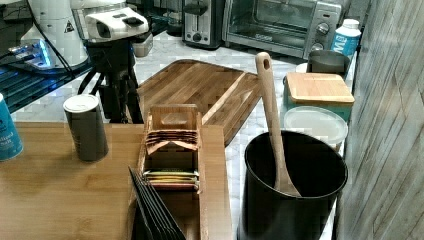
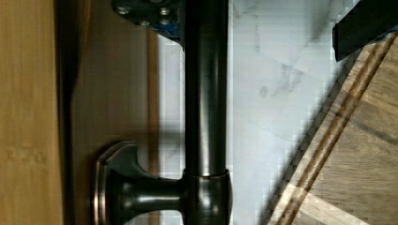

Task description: Open the drawer.

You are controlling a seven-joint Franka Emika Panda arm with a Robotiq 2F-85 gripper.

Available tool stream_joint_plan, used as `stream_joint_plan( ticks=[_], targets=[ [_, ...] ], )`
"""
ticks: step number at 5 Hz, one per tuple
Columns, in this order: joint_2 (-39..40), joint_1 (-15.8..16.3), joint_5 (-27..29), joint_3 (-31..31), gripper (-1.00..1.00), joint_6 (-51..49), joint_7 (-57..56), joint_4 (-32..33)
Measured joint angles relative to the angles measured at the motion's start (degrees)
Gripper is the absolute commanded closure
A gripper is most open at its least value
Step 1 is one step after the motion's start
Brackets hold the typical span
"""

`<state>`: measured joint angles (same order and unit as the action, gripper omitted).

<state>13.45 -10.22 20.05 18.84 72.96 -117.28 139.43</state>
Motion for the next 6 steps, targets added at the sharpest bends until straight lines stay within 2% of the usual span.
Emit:
stream_joint_plan(
  ticks=[1, 2, 3, 4, 6],
  targets=[
    [-0.43, 1.11, -3.2, 1.47, -1.0, -1.4, 2.97, 0.0],
    [-0.62, 3.74, -8.27, 4.8, -1.0, -8.84, 5.93, -2.24],
    [-0.58, 4.29, -8.67, 5.34, -1.0, -15.33, 5.99, -4.59],
    [-1.57, 5.02, -11.05, 5.54, -1.0, -15.5, 6.1, -3.58],
    [-6.27, 8.27, -17.16, 5.64, -1.0, -15.0, 17.85, 2.13]
  ],
)
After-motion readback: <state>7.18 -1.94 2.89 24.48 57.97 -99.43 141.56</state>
